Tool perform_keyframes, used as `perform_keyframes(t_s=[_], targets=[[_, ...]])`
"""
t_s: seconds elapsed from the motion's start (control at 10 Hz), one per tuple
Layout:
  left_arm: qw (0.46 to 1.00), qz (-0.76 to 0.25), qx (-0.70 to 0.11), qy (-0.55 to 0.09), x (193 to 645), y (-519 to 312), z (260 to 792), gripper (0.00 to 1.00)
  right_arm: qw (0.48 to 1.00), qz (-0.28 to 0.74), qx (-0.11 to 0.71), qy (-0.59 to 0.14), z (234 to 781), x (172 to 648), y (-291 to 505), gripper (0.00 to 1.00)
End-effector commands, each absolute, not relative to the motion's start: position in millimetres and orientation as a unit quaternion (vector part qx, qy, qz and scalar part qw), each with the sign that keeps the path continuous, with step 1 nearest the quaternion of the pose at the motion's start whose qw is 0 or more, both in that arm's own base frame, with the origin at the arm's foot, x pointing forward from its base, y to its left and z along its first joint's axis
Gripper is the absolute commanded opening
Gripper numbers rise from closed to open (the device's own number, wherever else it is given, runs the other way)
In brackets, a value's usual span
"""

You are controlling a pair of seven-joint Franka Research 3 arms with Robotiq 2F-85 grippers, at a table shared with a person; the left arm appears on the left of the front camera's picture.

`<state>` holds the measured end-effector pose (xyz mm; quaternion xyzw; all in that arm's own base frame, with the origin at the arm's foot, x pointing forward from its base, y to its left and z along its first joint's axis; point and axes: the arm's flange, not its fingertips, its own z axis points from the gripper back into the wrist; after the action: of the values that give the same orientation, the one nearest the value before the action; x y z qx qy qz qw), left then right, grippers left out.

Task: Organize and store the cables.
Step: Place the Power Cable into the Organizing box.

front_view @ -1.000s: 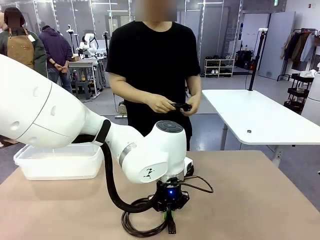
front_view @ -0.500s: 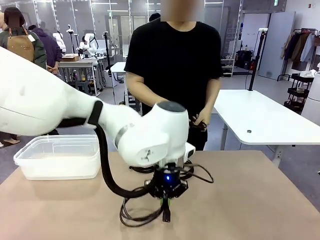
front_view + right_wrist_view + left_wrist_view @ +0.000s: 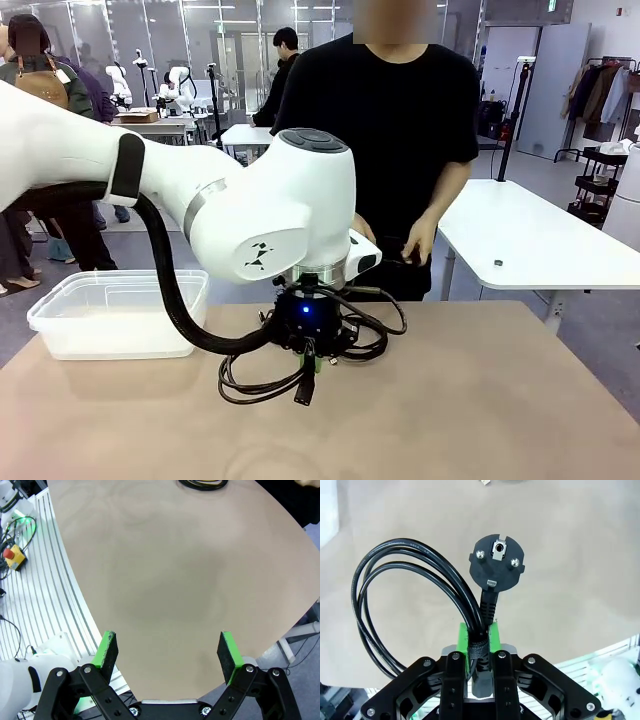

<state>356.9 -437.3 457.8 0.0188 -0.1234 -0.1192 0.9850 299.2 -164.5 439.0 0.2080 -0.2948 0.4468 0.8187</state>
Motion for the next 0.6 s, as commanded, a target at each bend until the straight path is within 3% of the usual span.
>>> perform_keyframes(t_s=[0.0,0.4,0.5], targets=[[0.989,-0.1,0.02,-0.111,358.4,-441.8,454.6,0.0,0.816,0.448,0.211,-0.299,439.8,298.3,-165.4,1.0],[0.989,-0.1,0.02,-0.111,358.4,-441.8,454.6,0.0,0.816,0.448,0.211,-0.299,439.8,298.3,-165.4,1.0],[0.987,-0.112,0.02,-0.115,359.0,-438.0,450.1,0.18,0.816,0.448,0.211,-0.299,439.8,298.3,-165.4,1.0]])
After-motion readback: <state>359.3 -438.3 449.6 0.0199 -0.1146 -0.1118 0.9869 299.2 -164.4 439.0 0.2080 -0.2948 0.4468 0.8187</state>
